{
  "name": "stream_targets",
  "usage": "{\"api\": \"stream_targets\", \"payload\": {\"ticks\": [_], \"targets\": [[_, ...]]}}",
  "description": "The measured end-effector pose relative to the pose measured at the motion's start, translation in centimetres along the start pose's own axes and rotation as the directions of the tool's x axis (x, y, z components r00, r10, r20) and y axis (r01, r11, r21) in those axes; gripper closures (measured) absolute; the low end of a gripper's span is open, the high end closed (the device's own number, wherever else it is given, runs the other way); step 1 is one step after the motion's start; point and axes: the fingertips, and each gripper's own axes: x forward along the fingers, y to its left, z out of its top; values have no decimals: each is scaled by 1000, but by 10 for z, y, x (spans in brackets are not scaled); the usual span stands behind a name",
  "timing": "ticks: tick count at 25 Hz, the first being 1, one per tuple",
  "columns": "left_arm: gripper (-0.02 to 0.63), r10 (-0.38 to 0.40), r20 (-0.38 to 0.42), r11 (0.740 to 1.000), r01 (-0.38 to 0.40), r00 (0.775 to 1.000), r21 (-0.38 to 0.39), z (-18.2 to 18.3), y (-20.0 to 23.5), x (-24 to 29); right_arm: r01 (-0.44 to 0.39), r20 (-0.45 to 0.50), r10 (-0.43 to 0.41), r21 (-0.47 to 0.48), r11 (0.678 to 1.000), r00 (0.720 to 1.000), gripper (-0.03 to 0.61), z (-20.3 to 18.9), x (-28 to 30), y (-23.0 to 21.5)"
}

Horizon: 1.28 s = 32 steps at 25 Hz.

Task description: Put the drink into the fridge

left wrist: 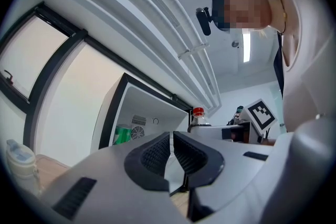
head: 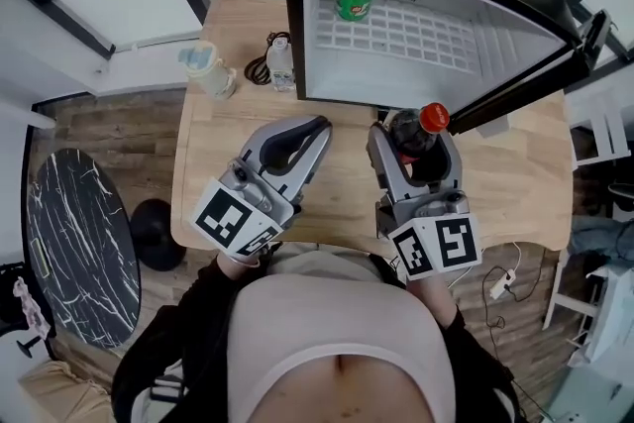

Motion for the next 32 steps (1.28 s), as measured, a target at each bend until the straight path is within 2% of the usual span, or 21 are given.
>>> {"api": "stream_targets", "payload": {"ticks": [8,17,25,32], "targets": [[588,38,8,999,-38,999,3,0,2,5,-43,-5,43,-3,999,999,256,0,18,-8],[588,98,-18,995,-98,995,-6,-10,16,-5,-75,28,76,-30,997,997,256,5,68,-19],[586,176,-35,984,-176,984,1,-12,35,-23,-116,28,117,-55,992,993,256,-2,112,-17],[587,225,-57,974,-226,973,0,-18,46,-37,-110,32,112,-65,992,993,256,-5,142,-21]]}}
